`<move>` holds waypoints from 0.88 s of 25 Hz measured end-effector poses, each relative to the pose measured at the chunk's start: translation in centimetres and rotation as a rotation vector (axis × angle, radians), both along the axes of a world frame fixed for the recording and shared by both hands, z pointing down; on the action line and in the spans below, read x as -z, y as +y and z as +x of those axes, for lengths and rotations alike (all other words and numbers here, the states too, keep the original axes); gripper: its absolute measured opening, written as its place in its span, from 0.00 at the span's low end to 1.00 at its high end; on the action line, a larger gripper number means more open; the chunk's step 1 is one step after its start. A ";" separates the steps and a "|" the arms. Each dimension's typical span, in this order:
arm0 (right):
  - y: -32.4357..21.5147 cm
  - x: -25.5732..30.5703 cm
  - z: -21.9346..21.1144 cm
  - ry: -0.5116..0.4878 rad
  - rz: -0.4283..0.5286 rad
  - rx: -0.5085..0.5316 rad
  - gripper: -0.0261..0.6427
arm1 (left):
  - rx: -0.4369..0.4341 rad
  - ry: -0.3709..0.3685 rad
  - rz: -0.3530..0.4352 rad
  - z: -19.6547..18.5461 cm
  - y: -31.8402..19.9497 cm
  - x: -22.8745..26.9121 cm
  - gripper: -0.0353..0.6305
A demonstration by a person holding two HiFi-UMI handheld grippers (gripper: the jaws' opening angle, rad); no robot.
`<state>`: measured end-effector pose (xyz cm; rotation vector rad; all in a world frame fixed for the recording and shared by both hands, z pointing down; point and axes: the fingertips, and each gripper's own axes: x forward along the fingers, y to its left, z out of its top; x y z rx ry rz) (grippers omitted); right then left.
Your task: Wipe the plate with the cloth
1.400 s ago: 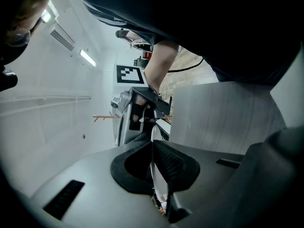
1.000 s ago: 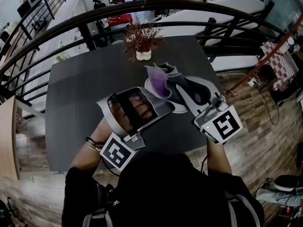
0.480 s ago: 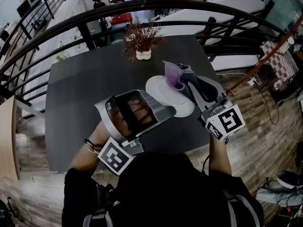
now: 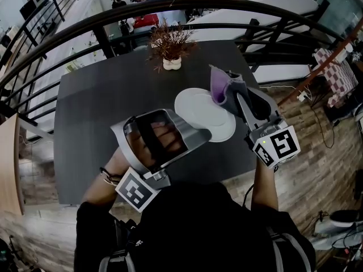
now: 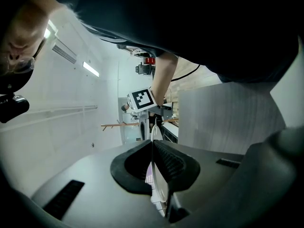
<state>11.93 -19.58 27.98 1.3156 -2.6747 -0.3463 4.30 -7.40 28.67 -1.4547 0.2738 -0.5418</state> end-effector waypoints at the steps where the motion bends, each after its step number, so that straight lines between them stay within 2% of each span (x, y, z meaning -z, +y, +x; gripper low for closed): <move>1: 0.3 0.8 -0.1 -0.010 0.019 0.007 0.13 | -0.002 -0.001 -0.002 0.1 0.1 0.0 0.08; 6: 2.3 4.7 -2.3 -0.050 0.125 0.101 0.13 | -0.010 -0.016 -0.008 0.5 0.0 -0.6 0.08; 9: 3.7 5.8 -4.4 -0.062 0.145 0.201 0.13 | -0.015 -0.023 -0.013 0.8 0.1 -0.8 0.08; 12: 4.7 5.7 -6.7 -0.076 0.121 0.320 0.13 | -0.013 -0.030 -0.006 1.0 0.3 -0.9 0.08; 15: 5.2 4.7 -8.6 -0.029 0.091 0.400 0.13 | 0.002 -0.050 0.007 0.9 0.0 -1.3 0.08; 18: 5.4 3.9 -9.5 0.026 0.076 0.433 0.13 | 0.004 -0.064 0.004 0.7 0.2 -1.6 0.08; 22: 5.2 2.5 -9.5 0.098 0.039 0.419 0.13 | 0.006 -0.064 0.011 0.7 0.4 -1.5 0.08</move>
